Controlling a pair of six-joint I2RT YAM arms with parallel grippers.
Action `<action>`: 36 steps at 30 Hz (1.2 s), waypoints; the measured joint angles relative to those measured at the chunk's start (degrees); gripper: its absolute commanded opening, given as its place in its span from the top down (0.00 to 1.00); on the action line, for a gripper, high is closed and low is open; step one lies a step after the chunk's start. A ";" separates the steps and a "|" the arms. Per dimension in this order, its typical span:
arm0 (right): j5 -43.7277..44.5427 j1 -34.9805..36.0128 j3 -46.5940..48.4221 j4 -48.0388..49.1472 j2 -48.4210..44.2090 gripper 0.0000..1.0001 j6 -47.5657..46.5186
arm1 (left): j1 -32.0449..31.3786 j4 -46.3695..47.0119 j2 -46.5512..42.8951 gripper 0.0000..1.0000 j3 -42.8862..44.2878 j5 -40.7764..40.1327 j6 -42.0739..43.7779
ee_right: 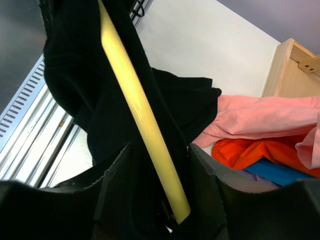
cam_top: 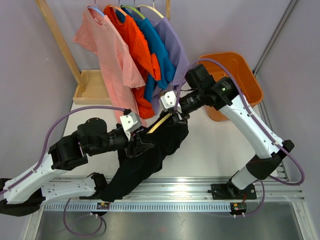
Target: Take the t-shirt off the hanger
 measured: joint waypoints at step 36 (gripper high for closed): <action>0.98 -1.70 -8.04 0.26 -4.17 1.00 -1.25 | 0.74 3.30 -4.15 0.01 -0.02 -5.49 0.90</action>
